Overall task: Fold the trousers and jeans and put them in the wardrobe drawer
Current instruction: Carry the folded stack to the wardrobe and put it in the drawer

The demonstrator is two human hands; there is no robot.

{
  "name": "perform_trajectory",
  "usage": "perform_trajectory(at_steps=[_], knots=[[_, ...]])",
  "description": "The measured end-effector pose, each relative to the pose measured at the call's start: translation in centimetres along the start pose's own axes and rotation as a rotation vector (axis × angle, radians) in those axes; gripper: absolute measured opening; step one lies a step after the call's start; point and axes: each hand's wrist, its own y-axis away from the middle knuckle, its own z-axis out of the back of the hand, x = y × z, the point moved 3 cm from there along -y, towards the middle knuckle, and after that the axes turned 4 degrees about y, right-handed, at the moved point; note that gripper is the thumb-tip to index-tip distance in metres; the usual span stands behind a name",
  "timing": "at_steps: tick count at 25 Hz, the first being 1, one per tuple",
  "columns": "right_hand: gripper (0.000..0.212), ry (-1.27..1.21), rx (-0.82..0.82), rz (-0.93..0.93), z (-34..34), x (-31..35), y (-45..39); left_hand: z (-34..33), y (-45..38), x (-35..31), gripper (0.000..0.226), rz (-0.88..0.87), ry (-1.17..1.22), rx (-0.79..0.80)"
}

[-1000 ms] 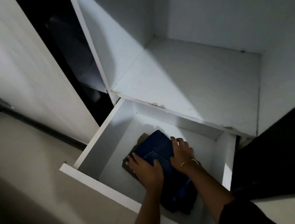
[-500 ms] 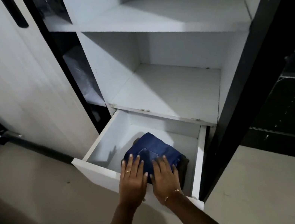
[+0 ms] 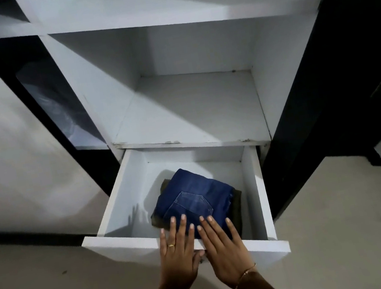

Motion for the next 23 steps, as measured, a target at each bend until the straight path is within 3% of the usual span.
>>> perform_trajectory(at_steps=[8, 13, 17, 20, 23], knots=[[0.06, 0.097, 0.034, -0.131, -0.8, -2.8, -4.3, -2.2, -5.6, 1.3, 0.064, -0.036, 0.046, 0.111], [0.066, 0.153, 0.001, -0.104, -1.9, -5.6, -8.1, -3.5, -9.8, 2.2, 0.082, -0.074, 0.053, 0.174], [0.088, 0.159, -0.039, -0.107, -2.6, -8.2, -11.7, -5.1, -13.9, 3.4, 0.088, -0.137, 0.026, 0.222], [0.091, 0.166, -0.076, -0.127, -2.9, -10.0, -14.9, -6.0, -16.6, 5.2, 0.086, -0.169, -0.021, 0.274], [0.094, 0.152, -0.109, -0.295, -3.0, -11.9, -16.8, -6.9, -17.4, 6.8, 0.081, -0.133, -0.055, 0.316]])
